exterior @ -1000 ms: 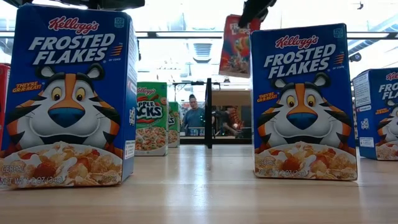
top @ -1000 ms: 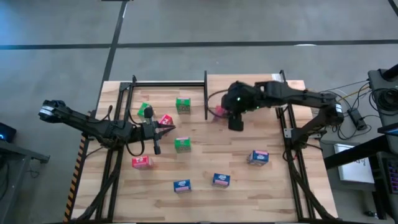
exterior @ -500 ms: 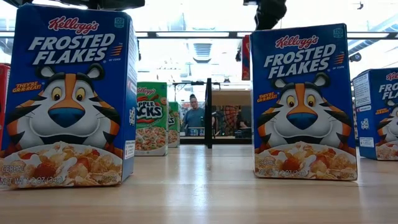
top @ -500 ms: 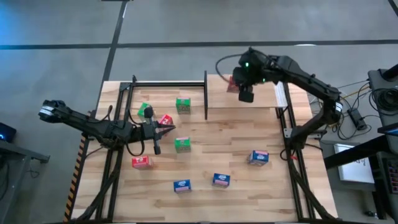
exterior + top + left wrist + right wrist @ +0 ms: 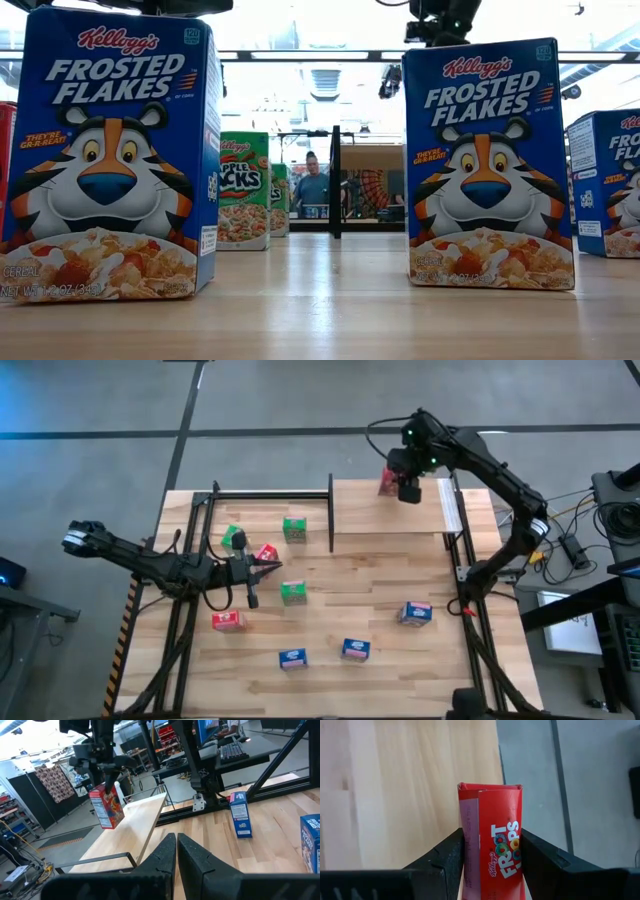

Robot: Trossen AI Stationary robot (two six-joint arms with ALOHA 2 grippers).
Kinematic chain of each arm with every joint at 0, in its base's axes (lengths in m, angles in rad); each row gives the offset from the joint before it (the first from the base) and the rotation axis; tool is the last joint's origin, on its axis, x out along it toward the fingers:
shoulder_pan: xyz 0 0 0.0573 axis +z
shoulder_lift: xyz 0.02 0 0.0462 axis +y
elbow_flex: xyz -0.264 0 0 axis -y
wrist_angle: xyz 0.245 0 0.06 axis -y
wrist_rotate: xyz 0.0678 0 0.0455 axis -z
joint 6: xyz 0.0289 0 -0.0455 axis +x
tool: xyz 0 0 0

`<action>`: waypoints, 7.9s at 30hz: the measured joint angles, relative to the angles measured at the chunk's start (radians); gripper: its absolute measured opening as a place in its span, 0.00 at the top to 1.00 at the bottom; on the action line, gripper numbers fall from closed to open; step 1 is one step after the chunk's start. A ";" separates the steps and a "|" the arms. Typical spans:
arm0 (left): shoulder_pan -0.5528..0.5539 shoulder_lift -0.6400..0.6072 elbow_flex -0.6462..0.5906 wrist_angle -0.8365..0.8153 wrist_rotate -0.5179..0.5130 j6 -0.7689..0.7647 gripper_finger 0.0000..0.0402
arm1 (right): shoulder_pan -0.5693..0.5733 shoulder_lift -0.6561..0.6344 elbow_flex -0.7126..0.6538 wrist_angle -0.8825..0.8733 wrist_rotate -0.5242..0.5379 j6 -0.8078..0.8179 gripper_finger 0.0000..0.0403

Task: Stack cereal on shelf
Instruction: Put the right red cereal box on the shelf, then put the top right green cereal box on the shelf

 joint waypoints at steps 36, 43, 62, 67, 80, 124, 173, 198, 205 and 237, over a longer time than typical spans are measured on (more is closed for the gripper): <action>0.000 0.000 0.000 -0.001 0.000 -0.001 1.00 | -0.053 0.050 0.000 -0.010 -0.020 0.106 0.60; 0.000 0.000 0.000 -0.001 0.000 -0.007 1.00 | -0.054 0.048 -0.001 -0.009 -0.020 0.099 0.60; 0.000 0.000 0.000 -0.001 0.000 -0.012 1.00 | -0.054 0.043 -0.001 -0.007 -0.020 0.148 0.44; 0.000 0.000 0.000 -0.001 0.000 -0.012 1.00 | -0.053 0.026 -0.001 -0.007 -0.020 0.160 0.37; 0.000 0.000 0.000 0.000 0.000 -0.014 1.00 | 0.025 -0.072 0.095 -0.008 -0.059 0.351 0.43; -0.002 0.000 0.000 -0.001 0.000 -0.014 1.00 | 0.071 -0.158 -0.277 0.143 0.270 0.371 0.97; -0.003 0.000 0.000 -0.003 0.000 -0.022 1.00 | 0.081 -0.185 -0.278 0.135 0.124 0.435 0.97; -0.002 0.031 0.000 0.065 0.000 -0.167 1.00 | 0.593 -0.753 -1.066 1.012 0.023 0.563 0.97; 0.000 0.092 0.000 0.162 -0.001 -0.171 1.00 | 0.651 -0.865 -1.205 1.156 0.016 0.550 0.97; 0.414 0.330 0.444 -0.389 0.243 -0.157 0.94 | 0.656 -1.219 -1.451 1.400 -0.223 0.400 0.97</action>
